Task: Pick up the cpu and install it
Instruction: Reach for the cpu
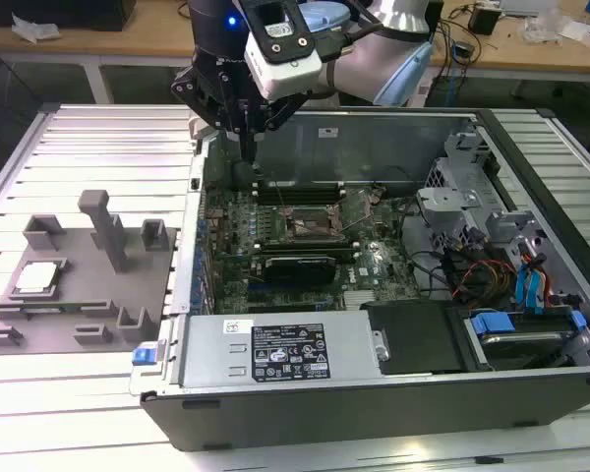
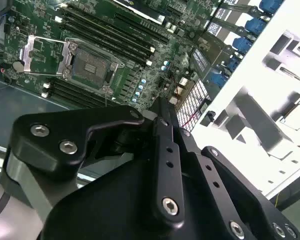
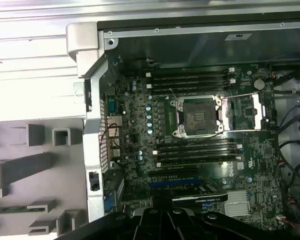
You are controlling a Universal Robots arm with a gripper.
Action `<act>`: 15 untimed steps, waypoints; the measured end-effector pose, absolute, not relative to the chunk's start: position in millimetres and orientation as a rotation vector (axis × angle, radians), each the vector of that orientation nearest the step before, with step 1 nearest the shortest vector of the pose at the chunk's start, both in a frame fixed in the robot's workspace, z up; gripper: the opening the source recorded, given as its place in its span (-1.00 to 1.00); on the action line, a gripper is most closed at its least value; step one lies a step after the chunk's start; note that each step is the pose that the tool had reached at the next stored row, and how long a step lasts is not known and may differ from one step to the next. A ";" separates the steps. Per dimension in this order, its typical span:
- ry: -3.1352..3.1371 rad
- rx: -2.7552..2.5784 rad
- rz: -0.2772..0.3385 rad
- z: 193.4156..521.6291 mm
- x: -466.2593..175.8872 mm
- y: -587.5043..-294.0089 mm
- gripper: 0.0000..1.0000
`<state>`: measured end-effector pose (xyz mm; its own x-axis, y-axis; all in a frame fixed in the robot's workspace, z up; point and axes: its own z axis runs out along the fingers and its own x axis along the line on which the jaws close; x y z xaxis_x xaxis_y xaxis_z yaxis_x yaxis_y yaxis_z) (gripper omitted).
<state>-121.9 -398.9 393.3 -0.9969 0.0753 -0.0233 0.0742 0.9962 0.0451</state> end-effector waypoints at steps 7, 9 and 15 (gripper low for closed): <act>3.114 0.116 0.069 393.3 -122.0 -398.8 -0.79; 3.114 0.117 0.069 393.3 -122.9 -398.8 -0.79; 3.114 0.117 0.069 393.3 -130.5 -398.5 -0.79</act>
<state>-130.5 -398.5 393.3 -0.9969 0.0754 -0.0233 0.0743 0.9962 0.0451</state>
